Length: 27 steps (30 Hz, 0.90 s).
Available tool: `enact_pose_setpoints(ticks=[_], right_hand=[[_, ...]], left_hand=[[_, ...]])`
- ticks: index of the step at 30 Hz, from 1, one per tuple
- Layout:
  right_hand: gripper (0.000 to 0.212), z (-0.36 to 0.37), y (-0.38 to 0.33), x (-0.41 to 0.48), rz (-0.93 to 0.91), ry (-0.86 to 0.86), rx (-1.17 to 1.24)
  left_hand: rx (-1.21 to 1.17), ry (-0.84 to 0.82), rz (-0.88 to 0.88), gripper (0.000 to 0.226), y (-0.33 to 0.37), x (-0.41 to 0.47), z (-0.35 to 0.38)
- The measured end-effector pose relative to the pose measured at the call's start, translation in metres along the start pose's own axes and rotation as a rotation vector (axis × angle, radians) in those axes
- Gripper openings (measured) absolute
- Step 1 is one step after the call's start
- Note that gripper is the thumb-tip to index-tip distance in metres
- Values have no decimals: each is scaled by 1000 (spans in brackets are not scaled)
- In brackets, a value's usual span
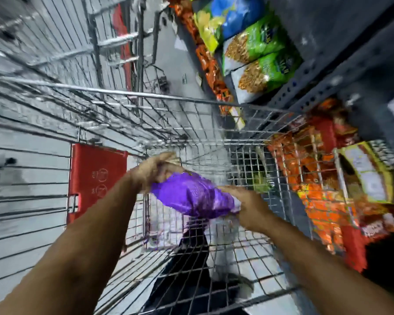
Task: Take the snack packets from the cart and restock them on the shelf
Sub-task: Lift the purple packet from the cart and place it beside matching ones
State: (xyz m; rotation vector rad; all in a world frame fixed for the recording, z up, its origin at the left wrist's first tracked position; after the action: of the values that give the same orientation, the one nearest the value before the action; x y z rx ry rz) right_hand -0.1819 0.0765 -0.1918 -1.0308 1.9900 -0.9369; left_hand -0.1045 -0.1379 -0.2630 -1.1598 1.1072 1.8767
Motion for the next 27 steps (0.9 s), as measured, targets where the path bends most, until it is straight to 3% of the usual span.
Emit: enact_pose_setpoints(ticks=[3, 4, 5, 6, 8, 9, 10, 12, 17, 19, 23, 27], right_hand=[[63, -31, -31, -42, 88, 171, 122], [60, -44, -40, -63, 90, 271, 268], [59, -54, -49, -80, 98, 357, 369], [58, -63, -55, -98, 119, 425, 439], [36, -86, -70, -139, 114, 554, 506], [31, -100, -74, -166, 109, 634, 537], [37, -112, -72, -188, 125, 735, 556], [30, -138, -81, -230, 108, 853, 508], [26, -215, -121, -320, -93, 1377, 307], [2, -234, -115, -342, -98, 1477, 218], [30, -263, -77, -366, -49, 1633, 202], [45, -283, -71, -366, 15, 1609, 149]], left_hand=[[-148, -398, 89, 85, 5, -43, 52], [-130, -582, 148, 79, 14, -75, 90], [-86, -750, 197, 55, 20, -111, 128], [100, -799, 301, 32, 19, -136, 160], [467, -683, 440, 67, 20, -165, 215], [561, -660, 461, 69, 23, -177, 245], [600, -599, 600, 70, 35, -193, 265], [599, -580, 757, 69, 51, -219, 310], [623, -538, 942, 75, 75, -234, 420], [667, -470, 1011, 74, 80, -232, 459], [667, -384, 1042, 85, 92, -205, 510], [683, -334, 1038, 84, 98, -177, 525]])
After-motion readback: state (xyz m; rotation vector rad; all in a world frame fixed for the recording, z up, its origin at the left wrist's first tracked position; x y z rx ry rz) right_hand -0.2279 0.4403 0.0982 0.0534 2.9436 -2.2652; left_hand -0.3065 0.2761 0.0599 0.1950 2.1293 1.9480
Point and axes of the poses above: each hand's wrist, its own x-axis towards the middle knuckle, its own z-axis out of the palm, y = z × x, the point moved 9 cm from there along x, towards the middle knuckle, and after that the axes turned 11 degrees about -z, right-handed, at the moved point
